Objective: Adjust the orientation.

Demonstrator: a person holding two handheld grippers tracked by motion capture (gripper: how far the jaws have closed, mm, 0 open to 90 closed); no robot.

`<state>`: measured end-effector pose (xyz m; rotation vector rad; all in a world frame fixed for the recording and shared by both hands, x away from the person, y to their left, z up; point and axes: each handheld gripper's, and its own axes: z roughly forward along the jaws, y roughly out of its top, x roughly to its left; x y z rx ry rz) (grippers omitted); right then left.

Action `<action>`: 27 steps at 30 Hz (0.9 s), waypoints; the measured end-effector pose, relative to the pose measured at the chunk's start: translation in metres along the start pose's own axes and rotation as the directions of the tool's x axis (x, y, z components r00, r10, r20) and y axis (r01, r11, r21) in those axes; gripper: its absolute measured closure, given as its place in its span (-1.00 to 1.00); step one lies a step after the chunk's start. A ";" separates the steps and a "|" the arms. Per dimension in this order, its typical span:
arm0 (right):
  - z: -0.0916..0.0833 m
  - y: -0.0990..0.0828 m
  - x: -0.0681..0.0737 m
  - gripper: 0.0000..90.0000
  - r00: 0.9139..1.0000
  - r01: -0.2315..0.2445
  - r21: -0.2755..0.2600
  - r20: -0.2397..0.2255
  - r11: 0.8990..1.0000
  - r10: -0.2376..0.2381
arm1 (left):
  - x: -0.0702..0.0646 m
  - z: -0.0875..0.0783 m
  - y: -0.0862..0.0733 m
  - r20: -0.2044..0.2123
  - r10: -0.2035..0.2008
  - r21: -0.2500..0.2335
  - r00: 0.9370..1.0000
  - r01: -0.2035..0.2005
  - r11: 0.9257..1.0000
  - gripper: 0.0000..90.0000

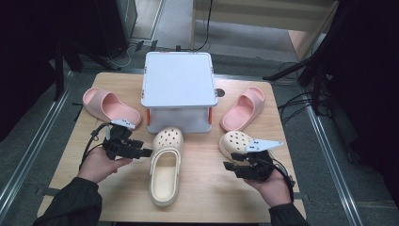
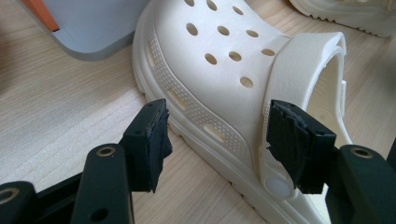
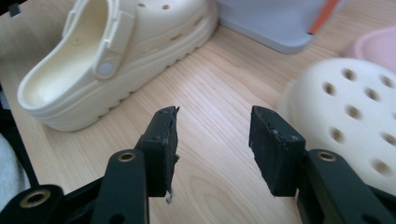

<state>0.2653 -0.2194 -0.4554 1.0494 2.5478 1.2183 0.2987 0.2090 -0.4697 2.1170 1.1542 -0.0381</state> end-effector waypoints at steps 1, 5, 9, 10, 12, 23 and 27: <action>-0.004 -0.002 -0.003 0.17 1.000 -0.004 -0.004 0.008 1.000 0.004 | 0.000 0.000 0.000 0.000 0.002 0.002 1.000 -0.002 1.000 -0.15; -0.018 -0.011 -0.012 0.18 0.999 -0.025 -0.010 0.039 1.000 0.025 | 0.001 0.000 0.001 0.000 0.002 0.003 1.000 -0.002 1.000 -0.15; -0.029 -0.019 -0.020 0.18 0.997 -0.041 -0.011 0.061 0.999 0.042 | 0.002 0.000 0.001 0.001 -0.004 0.002 1.000 0.004 1.000 -0.15; -0.032 -0.020 -0.022 0.18 0.997 -0.047 -0.015 0.066 0.999 0.048 | 0.002 0.000 0.001 0.002 -0.005 0.002 1.000 0.005 1.000 -0.15; -0.036 -0.023 -0.026 0.18 0.995 -0.060 -0.014 0.077 0.998 0.061 | 0.002 0.000 0.001 0.002 -0.005 0.003 1.000 0.005 1.000 -0.15; -0.050 -0.037 -0.050 0.18 0.984 -0.122 -0.017 0.129 0.992 0.123 | 0.004 -0.001 0.000 0.002 -0.012 0.003 1.000 0.012 1.000 -0.15; -0.039 -0.038 -0.057 0.15 0.983 -0.145 0.015 0.115 0.989 0.142 | 0.004 0.001 0.000 0.001 -0.011 0.010 1.000 0.011 1.000 -0.15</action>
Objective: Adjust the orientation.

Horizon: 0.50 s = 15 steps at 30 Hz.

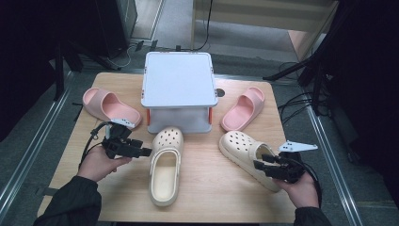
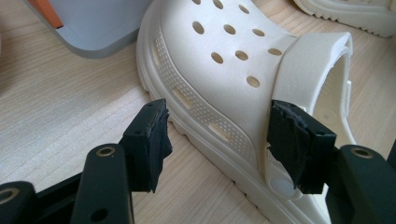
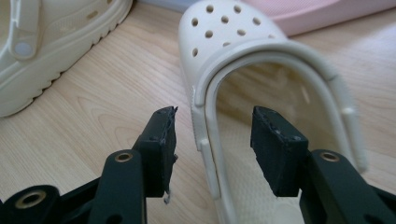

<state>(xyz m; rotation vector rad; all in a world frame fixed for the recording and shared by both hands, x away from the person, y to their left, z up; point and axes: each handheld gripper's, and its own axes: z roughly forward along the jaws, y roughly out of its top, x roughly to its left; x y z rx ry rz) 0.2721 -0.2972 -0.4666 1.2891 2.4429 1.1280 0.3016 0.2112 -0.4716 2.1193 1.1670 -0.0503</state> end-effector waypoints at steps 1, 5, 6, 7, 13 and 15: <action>0.004 0.001 0.000 0.18 1.000 0.001 0.014 -0.003 1.000 -0.001 | 0.000 0.000 0.000 -0.001 0.002 0.002 1.000 -0.002 1.000 -0.15; 0.020 0.005 0.002 0.31 1.000 0.018 0.059 -0.012 0.998 -0.018 | 0.001 -0.001 0.000 0.000 0.002 0.001 1.000 -0.002 1.000 -0.15; 0.024 0.006 0.002 0.35 1.000 0.026 0.066 -0.015 0.997 -0.025 | 0.001 -0.001 -0.001 -0.001 0.001 0.003 1.000 -0.001 1.000 -0.15; 0.027 0.007 0.002 0.40 1.000 0.027 0.078 -0.013 0.997 -0.026 | 0.001 0.000 -0.001 -0.003 -0.003 0.001 1.000 0.003 1.000 -0.15; 0.036 0.010 0.001 0.70 0.999 0.023 0.104 -0.028 0.994 -0.020 | 0.002 0.000 -0.001 -0.001 -0.007 -0.002 1.000 0.007 1.000 -0.15; 0.034 0.012 0.003 0.73 0.999 0.038 0.107 -0.013 0.994 -0.037 | 0.002 -0.001 -0.001 -0.003 -0.006 -0.005 1.000 0.006 1.000 -0.15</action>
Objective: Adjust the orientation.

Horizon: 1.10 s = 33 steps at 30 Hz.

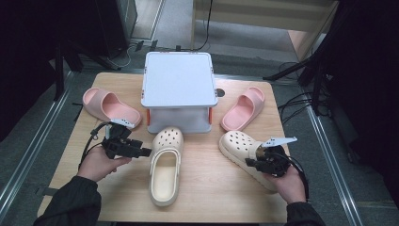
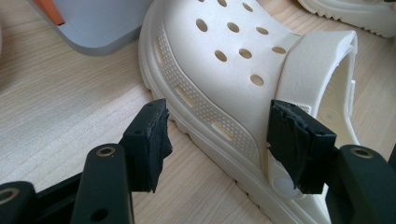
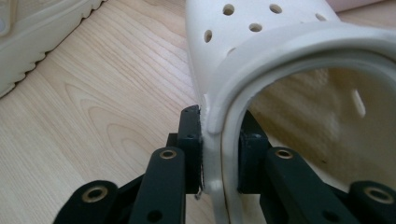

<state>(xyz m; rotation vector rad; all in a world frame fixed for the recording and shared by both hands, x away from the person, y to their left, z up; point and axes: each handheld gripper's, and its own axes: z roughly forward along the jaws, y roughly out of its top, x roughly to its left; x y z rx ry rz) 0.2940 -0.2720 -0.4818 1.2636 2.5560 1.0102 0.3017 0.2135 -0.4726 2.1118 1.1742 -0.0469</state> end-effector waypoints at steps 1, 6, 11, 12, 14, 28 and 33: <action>-0.002 0.002 0.001 0.73 1.000 0.005 -0.012 0.010 1.000 -0.005 | 0.000 0.000 0.000 0.000 0.001 -0.002 1.000 -0.001 1.000 -0.15; -0.017 0.015 0.008 0.73 0.994 -0.109 -0.086 -0.027 0.990 0.107 | -0.001 -0.001 0.000 0.004 0.000 -0.008 1.000 0.000 1.000 -0.12; -0.020 0.032 0.032 0.73 0.994 -0.105 -0.130 -0.025 0.986 0.102 | 0.000 -0.003 0.000 0.003 0.005 -0.011 1.000 -0.005 1.000 -0.10; -0.019 0.036 0.037 0.73 0.995 -0.099 -0.138 -0.033 0.986 0.095 | 0.000 -0.003 0.000 0.003 0.005 -0.010 1.000 -0.005 1.000 -0.10; -0.016 0.043 0.048 0.73 0.996 -0.082 -0.143 -0.041 0.986 0.077 | 0.000 -0.002 -0.001 0.004 0.004 -0.012 1.000 -0.004 1.000 -0.10; 0.030 0.069 0.085 0.73 1.000 -0.007 -0.068 0.017 0.998 0.008 | -0.006 -0.002 -0.005 0.010 0.013 -0.025 1.000 -0.013 1.000 -0.09; 0.042 0.066 0.091 0.72 1.000 0.017 -0.050 0.015 0.999 -0.016 | -0.007 -0.002 -0.008 0.009 0.015 -0.019 1.000 -0.015 1.000 -0.08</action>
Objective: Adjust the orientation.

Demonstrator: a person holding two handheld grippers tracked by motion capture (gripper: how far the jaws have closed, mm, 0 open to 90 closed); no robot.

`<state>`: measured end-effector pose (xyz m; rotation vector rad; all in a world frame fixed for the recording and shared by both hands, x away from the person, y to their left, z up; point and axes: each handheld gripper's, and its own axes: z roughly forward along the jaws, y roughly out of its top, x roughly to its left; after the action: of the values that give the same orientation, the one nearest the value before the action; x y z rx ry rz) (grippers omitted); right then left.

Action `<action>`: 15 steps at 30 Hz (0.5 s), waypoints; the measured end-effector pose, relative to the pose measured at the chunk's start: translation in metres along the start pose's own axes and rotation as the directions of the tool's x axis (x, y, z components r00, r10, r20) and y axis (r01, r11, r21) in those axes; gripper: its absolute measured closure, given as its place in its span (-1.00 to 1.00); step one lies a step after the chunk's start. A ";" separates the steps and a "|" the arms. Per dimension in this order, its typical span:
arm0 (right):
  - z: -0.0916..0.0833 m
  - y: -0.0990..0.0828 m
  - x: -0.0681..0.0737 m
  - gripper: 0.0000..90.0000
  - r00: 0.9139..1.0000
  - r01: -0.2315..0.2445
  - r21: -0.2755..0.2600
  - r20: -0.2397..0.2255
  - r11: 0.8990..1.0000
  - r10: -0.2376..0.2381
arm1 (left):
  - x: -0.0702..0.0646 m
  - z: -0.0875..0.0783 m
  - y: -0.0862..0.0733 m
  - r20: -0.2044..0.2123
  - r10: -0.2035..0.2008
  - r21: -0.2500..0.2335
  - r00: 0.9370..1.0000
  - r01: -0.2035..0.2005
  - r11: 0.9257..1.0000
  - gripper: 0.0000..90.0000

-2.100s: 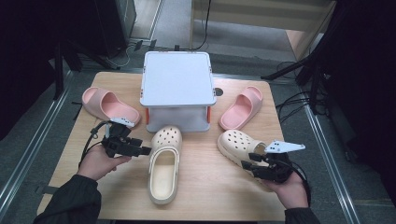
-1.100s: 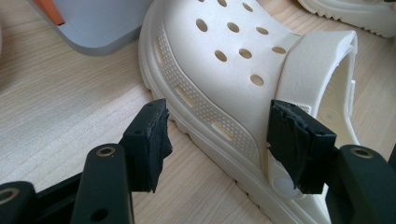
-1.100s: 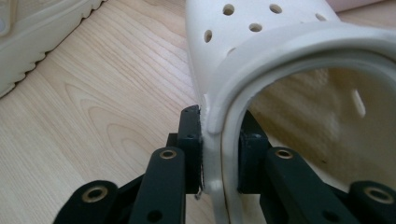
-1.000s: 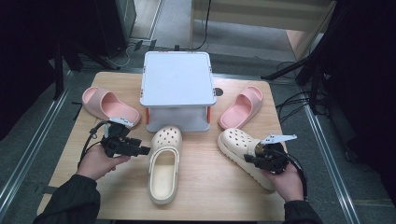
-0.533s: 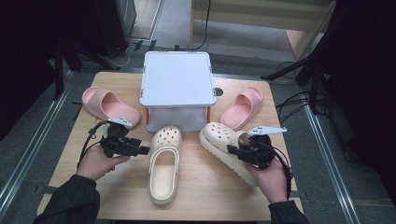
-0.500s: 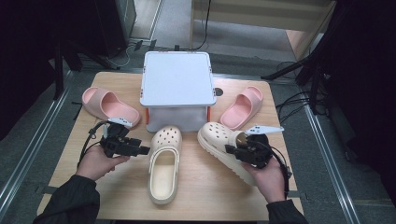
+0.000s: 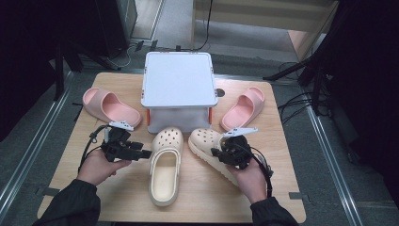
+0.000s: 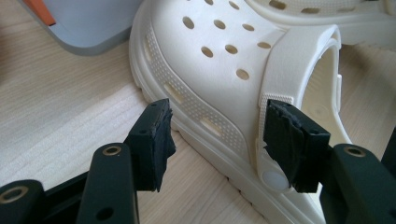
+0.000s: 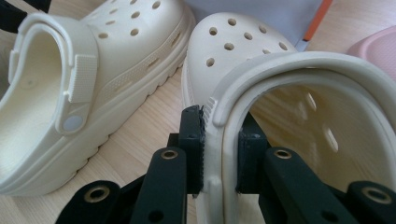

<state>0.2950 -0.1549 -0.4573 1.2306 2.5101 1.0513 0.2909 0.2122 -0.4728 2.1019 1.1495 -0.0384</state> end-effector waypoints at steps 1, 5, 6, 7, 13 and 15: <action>0.002 0.000 0.001 0.72 1.000 0.008 0.006 -0.002 1.000 -0.008 | 0.000 0.000 -0.001 -0.001 -0.001 0.001 1.000 0.001 1.000 -0.08; 0.010 -0.001 0.011 0.72 1.000 0.014 0.017 0.006 1.000 -0.014 | -0.001 -0.001 -0.003 -0.002 -0.001 0.003 1.000 0.001 1.000 -0.08; 0.012 -0.001 0.013 0.72 1.000 0.019 0.023 0.004 1.000 -0.019 | -0.001 -0.001 -0.004 -0.003 -0.003 0.004 1.000 0.003 1.000 -0.08; 0.013 -0.001 0.015 0.72 1.000 0.026 0.027 0.002 0.999 -0.026 | -0.001 -0.001 -0.004 -0.003 -0.006 0.001 1.000 0.006 1.000 -0.08; 0.023 -0.003 0.024 0.68 1.000 0.003 0.052 -0.016 0.999 -0.002 | -0.001 -0.003 -0.007 -0.005 -0.010 0.001 1.000 0.010 1.000 -0.06; 0.025 -0.003 0.027 0.67 1.000 0.007 0.051 -0.018 0.999 -0.006 | -0.001 -0.004 -0.008 -0.011 -0.010 0.004 1.000 0.010 1.000 -0.06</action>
<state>0.2859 -0.1227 -0.4729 1.2311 2.5672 1.0071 0.2836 0.2163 -0.4742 2.1029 1.1673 -0.0337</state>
